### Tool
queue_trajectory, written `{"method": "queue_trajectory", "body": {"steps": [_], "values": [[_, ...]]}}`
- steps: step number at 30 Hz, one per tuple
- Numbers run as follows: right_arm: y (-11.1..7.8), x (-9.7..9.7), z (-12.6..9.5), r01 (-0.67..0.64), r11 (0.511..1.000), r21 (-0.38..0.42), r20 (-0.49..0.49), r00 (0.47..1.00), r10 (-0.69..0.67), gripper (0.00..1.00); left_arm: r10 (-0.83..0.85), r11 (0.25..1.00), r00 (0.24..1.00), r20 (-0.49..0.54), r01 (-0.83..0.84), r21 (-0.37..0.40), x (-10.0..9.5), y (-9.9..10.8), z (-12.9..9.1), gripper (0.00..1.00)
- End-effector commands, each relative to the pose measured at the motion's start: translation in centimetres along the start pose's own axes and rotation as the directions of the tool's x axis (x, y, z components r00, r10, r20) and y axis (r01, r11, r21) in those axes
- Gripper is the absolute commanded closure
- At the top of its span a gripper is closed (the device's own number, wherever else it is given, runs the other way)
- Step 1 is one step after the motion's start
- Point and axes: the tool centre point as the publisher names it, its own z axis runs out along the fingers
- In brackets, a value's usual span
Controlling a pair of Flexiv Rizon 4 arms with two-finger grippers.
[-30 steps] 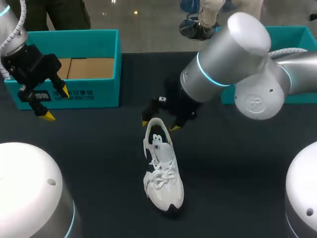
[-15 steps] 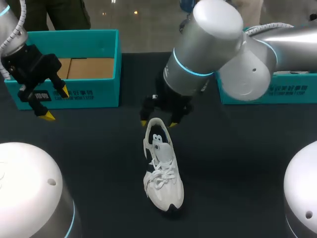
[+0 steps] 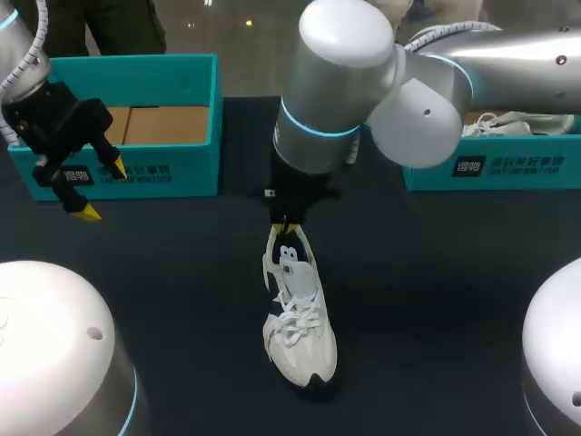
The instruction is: Take the shoe out of the shoebox, open the shoe tongue, remove and reinsert the insole, then place the shoe into the shoebox
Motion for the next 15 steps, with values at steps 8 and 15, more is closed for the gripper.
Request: {"method": "queue_trajectory", "body": {"steps": [8, 15], "values": [[-0.3, 0.0, 2.0, -0.008, 1.000, 0.016, 0.079, 0.997, 0.007, 1.00, 0.000, 1.000, 1.000, 0.000, 0.000, -0.001, 0.1, 0.0, 0.0, 0.00], [-0.3, -0.6, 3.9, -0.015, 1.000, 0.014, 0.115, 0.993, 0.013, 1.00, 0.000, 1.000, 1.000, 0.000, 0.000, -0.001, 0.1, 0.0, 0.0, 0.00]]}}
